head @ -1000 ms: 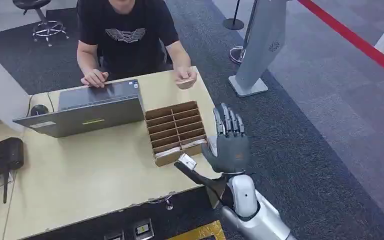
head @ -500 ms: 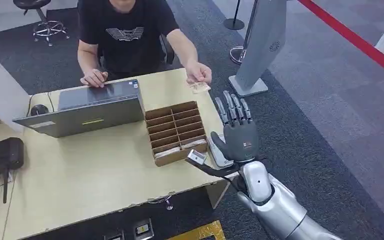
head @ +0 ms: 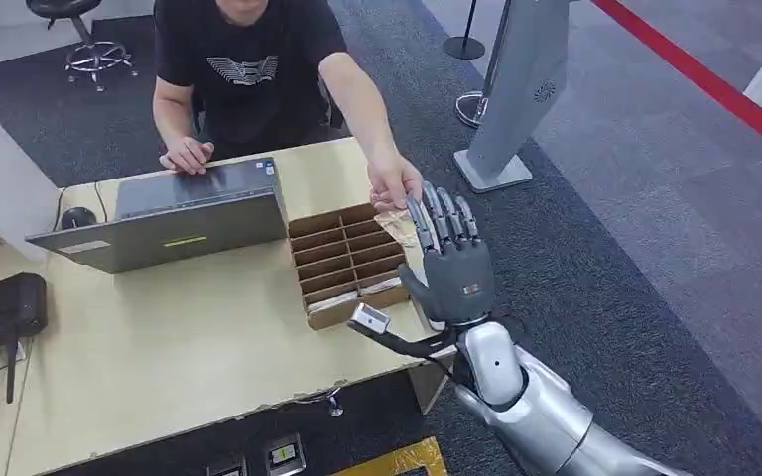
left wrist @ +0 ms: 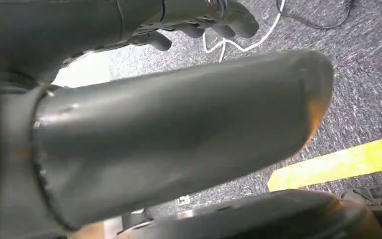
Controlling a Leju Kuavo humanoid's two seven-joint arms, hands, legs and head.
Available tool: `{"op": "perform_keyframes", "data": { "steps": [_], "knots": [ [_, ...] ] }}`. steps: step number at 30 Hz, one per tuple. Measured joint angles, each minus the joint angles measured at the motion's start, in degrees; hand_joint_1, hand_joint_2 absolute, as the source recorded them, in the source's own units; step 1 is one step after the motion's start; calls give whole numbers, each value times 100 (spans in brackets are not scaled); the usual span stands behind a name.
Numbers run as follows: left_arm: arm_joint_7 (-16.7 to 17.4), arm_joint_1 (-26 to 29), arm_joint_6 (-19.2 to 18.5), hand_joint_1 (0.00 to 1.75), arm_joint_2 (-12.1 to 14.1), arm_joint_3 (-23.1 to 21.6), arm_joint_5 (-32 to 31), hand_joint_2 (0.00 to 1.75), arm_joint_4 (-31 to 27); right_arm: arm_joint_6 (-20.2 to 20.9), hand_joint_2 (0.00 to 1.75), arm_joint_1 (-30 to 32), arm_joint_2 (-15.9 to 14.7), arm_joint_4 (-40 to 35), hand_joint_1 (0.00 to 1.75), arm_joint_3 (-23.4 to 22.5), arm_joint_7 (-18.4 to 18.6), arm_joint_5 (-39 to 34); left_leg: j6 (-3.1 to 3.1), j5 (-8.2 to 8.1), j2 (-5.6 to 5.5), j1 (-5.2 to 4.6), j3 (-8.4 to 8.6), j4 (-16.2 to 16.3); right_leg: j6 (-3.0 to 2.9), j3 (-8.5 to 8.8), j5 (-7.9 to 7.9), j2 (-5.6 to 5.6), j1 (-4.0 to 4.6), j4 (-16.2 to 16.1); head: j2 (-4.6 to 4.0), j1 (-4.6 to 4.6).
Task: Pass the card to the sensor for recognition and then transmit it.
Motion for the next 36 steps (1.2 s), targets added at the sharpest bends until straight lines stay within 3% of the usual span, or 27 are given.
{"op": "perform_keyframes", "data": {
  "steps": [9, 11, 12, 13, 14, 15, 17, 19, 23, 36],
  "knots": [
    [-39, -1, 2, 0, -7, -50, -37, 0, 0, 0, 175, -153, 120, 0, 0, 236, 28, 0, 0, 0, -1, 0, -1, 0, 0, 0, 0, 0, 0, 0, 0, 2],
    [-44, -2, 0, 0, -7, -50, -50, 0, 0, 0, 175, -164, 138, 0, 10, 269, 39, 0, 0, 0, -1, 0, -1, 0, 0, 0, 0, -1, 0, 0, 0, 2],
    [-44, -2, -4, 0, -7, -52, -55, 0, 0, 0, 175, -169, 142, 0, 33, 288, 57, 0, 0, 0, -1, 0, -1, 0, 0, 0, 0, -1, 0, 0, 0, 2],
    [-44, -2, -7, 0, -7, -52, -59, 0, 0, 0, 175, -171, 144, 0, 96, 299, 79, 0, 0, 0, -1, 0, -1, 0, 0, 0, 0, -1, 0, 0, 0, 2],
    [-44, -2, -11, 0, -7, -52, -61, 0, 0, 0, 175, -170, 151, 0, 96, 313, 92, 0, 0, 0, -1, 0, -1, 0, 0, 0, 0, 0, 0, 0, 0, 2],
    [-44, -2, -15, 0, -7, -52, -63, 0, 0, 0, 175, -170, 160, 0, 154, 321, 103, 0, 0, 0, -1, 0, -1, 0, 0, 0, 0, 0, 0, 0, 0, 2],
    [-44, -2, -20, 0, -7, -55, -81, 0, 0, 2, 175, -170, 164, 0, 152, 345, 125, -2, 0, 0, -1, 0, 0, 0, 0, 0, 0, -1, 0, 0, 0, 2],
    [-44, -2, -24, 0, -7, -55, -81, 0, 0, 0, 175, -170, 166, 0, 164, 387, 146, -2, 0, 0, -1, 0, 0, 0, 0, -1, 0, 0, 0, 0, 0, 2],
    [-44, -2, -31, 0, -7, -55, -94, 0, 0, 0, 175, -170, 166, 2, 173, 413, 164, -2, 0, 0, -1, 0, 0, 0, 0, -1, 0, 0, 0, 0, 0, 2],
    [-44, -2, -52, 0, -7, -55, -131, 0, 0, 0, 175, -169, 168, 0, 175, 426, 190, -4, 0, 0, 0, 0, 0, 0, 0, -1, 0, 0, 0, 0, 0, 2]
  ]
}}
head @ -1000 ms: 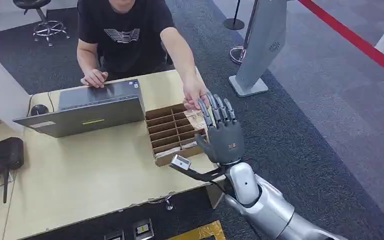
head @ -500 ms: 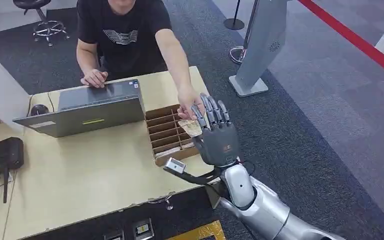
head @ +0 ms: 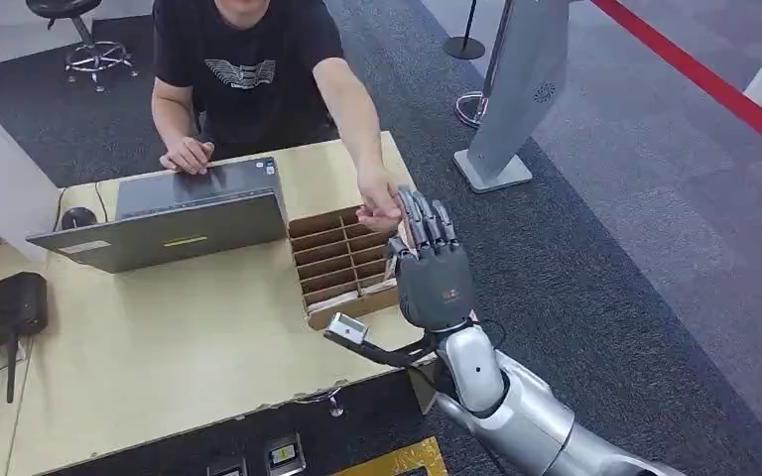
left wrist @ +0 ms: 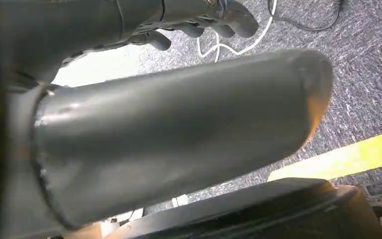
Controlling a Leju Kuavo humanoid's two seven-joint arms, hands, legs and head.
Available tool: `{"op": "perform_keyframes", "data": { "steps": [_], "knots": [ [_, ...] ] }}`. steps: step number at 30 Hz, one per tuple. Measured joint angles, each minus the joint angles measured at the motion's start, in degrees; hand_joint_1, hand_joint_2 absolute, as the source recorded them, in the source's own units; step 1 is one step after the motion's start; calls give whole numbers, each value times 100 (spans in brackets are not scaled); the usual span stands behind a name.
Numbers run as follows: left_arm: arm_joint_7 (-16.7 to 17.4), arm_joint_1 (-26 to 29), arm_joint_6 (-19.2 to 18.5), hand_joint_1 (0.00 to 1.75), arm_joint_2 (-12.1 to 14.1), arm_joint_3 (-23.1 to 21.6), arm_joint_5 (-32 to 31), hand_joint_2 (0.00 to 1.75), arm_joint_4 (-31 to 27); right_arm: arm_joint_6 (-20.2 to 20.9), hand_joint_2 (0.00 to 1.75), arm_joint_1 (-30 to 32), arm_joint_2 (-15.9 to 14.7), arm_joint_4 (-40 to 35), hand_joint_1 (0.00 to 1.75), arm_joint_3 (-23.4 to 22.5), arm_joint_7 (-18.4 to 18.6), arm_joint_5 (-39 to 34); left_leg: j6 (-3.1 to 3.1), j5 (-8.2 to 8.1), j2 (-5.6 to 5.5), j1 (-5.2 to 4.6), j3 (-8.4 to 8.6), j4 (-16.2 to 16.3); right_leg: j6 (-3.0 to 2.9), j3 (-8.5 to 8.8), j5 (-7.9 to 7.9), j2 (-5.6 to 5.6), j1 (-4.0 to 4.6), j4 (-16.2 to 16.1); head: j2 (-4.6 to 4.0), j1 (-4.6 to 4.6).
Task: Pass the card to the sensor for recognition and then transmit it.
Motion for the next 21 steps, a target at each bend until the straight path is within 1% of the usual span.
{"op": "perform_keyframes", "data": {
  "steps": [9, 13, 15, 17, 18, 20, 21],
  "knots": [
    [0, 0, 0, 0, 0, -4, -17, 0, 0, 2, 175, 31, 0, 6, 175, -2, 41, 0, 0, 0, 0, 0, 0, 0, 0, -1, 0, 0, 0, 0, 0, 0],
    [0, 0, 2, 0, 0, -2, -37, 0, 0, 2, 175, 62, 0, 55, 175, 0, 186, 0, 0, 0, 0, 0, 0, 0, 0, -1, 0, 0, 0, 0, 0, 0],
    [0, 0, 13, 0, 0, -2, -98, 0, 0, 2, 175, 77, 0, 90, 175, -4, 89, -2, 0, 0, 0, 0, -1, 0, 0, -1, 0, 0, 0, 0, 0, 0],
    [22, 0, 37, 0, 4, -2, -166, 0, -35, 2, 175, 166, 28, 142, 175, -57, -164, -2, 0, 0, -1, 0, 1, 0, 0, 0, 0, -2, 0, 0, 0, 0],
    [22, 1, 37, 0, 2, -2, -175, 0, -37, 2, 175, 247, 64, 173, 175, -90, -230, -2, 0, 0, -4, 0, -2, 0, 0, 0, 0, -5, 0, 0, 0, 0],
    [22, 2, 28, 0, 0, -2, -179, 0, -37, 2, 175, 349, 136, 271, 175, -164, -240, -7, 0, 0, -4, 0, -5, 0, 0, -3, 0, -2, 0, 0, 0, -2],
    [22, 1, 15, 0, 0, -2, -179, 0, -37, 2, 175, 350, 164, 347, 175, -179, -152, -19, 0, 0, -1, 0, -4, 0, 0, -4, 0, 0, 1, 0, 0, 0]
  ]
}}
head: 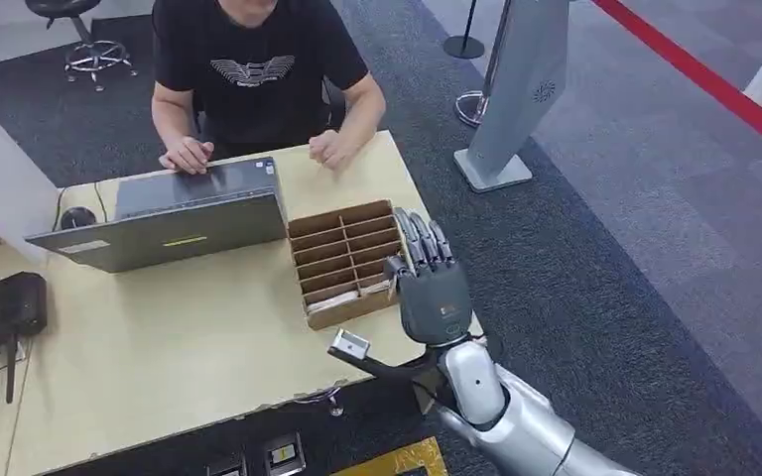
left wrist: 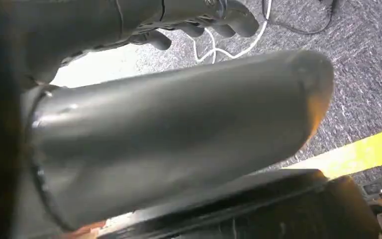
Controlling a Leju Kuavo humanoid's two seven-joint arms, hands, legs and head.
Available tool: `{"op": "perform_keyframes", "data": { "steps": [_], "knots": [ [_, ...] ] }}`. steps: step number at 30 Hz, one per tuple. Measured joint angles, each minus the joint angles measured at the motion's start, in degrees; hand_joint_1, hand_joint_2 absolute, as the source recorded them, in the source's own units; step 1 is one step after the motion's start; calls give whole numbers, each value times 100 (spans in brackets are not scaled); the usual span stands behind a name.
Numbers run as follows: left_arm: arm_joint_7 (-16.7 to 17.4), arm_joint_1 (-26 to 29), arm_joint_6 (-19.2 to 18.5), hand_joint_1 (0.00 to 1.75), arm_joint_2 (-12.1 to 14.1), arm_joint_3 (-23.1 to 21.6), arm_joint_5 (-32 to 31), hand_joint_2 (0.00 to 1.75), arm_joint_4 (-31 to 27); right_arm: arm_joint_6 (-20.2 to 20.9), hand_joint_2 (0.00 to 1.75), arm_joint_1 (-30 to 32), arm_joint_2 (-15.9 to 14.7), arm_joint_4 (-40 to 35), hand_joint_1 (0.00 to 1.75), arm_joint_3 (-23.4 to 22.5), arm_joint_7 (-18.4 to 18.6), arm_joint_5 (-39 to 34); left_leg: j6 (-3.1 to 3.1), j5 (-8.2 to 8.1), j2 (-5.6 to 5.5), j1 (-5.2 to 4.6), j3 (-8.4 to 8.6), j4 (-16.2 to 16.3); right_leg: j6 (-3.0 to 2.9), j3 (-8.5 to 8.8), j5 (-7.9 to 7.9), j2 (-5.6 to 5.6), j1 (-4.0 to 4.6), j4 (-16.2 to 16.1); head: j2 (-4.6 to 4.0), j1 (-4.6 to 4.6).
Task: Pass the card to the sensor for recognition and then transmit it.
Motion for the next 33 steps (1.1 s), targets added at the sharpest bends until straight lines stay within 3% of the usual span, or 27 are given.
{"op": "perform_keyframes", "data": {
  "steps": [4, 9, 18, 25, 33],
  "knots": [
    [0, 0, -4, 0, 0, 0, -15, 0, 0, 2, 175, -13, 35, 366, 175, 2, 382, -105, 0, 0, -2, 0, -2, 0, 0, 1, 0, -3, 0, 0, 0, 0],
    [0, -1, 7, 0, -2, 0, -24, 0, 0, 2, 175, -43, 133, 772, 175, 20, 325, -291, 0, 0, -1, 0, 1, 0, 0, 1, 0, -2, 0, 0, 0, 0],
    [2, 4, 24, 0, -2, 2, 20, 0, 0, 0, 175, -42, 122, 1591, 175, 68, 633, -802, 0, 0, -3, 0, -2, 0, 0, -1, 0, -3, -1, -1, 0, 0],
    [20, 4, 39, 0, -2, 2, 52, 0, 0, 0, 175, -27, 122, 1996, 175, 24, 559, -840, 0, 0, -1, 0, -1, 0, 0, -1, 0, -2, 0, 0, 0, 0],
    [59, 4, 77, 0, -2, 2, 50, 0, 0, -2, 175, -12, 122, 2195, 175, -35, 1016, -356, 0, 0, -1, 0, 1, 0, 0, -1, 0, -1, -1, 0, 0, 0]
  ]
}}
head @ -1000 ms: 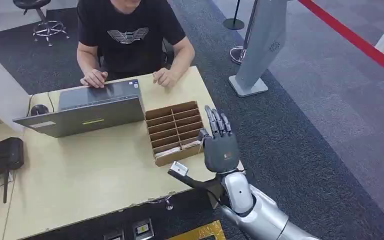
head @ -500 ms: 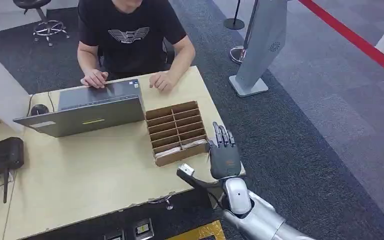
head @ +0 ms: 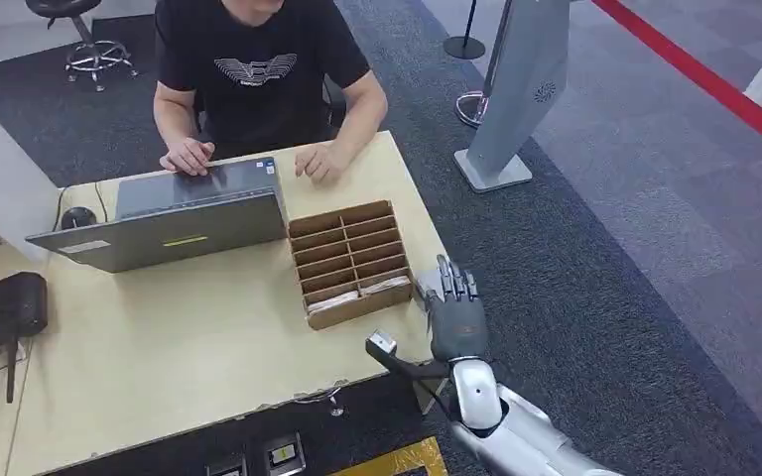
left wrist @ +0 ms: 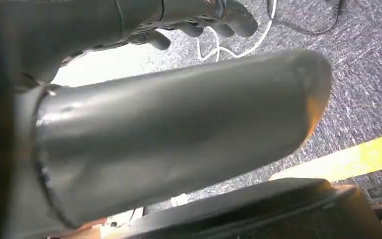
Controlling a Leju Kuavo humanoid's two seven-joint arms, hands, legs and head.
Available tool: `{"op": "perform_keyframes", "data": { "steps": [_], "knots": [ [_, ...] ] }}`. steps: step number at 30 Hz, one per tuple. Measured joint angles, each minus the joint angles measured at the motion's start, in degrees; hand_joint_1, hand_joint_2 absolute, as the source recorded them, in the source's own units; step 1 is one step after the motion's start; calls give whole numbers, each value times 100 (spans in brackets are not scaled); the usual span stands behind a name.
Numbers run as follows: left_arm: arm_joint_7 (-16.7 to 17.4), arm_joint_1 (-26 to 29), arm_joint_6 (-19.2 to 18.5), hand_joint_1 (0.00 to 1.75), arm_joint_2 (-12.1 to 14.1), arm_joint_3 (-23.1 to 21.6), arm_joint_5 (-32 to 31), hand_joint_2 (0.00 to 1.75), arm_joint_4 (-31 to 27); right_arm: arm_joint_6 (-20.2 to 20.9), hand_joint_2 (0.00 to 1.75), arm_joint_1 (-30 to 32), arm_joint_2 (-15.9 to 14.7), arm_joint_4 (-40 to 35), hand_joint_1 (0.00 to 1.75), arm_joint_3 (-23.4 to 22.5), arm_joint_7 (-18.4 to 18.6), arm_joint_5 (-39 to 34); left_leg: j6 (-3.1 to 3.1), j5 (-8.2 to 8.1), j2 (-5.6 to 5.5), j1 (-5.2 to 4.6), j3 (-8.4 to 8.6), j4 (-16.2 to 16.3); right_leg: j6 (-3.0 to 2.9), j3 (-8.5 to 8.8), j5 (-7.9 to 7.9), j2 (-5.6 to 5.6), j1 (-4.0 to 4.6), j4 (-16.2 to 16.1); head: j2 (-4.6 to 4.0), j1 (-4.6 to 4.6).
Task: Pass the card to the sensor for recognition and then transmit it.
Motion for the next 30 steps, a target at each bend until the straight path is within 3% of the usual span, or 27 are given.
{"op": "perform_keyframes", "data": {
  "steps": [12, 25, 30],
  "knots": [
    [44, 1, 4, 0, 0, 0, -77, 0, 0, -4, 175, 343, -61, -622, 175, -697, 33, 373, 0, 0, 1, -1, 1, 0, 0, 1, 0, 1, -1, 0, 0, 0],
    [59, 0, 0, 0, 0, 0, -197, 0, -11, -2, 175, 431, -98, -1113, 175, -938, 28, 373, 0, 0, 4, 0, 1, 0, 0, 2, 0, 3, 0, 0, 0, 0],
    [0, -34, 33, 0, -24, -188, 518, 0, -11, 0, 175, 426, -66, -1065, 175, -957, -160, 219, 0, 0, 3, -1, 1, 0, 0, 2, 0, 1, 0, 0, 0, 0]
  ]
}}
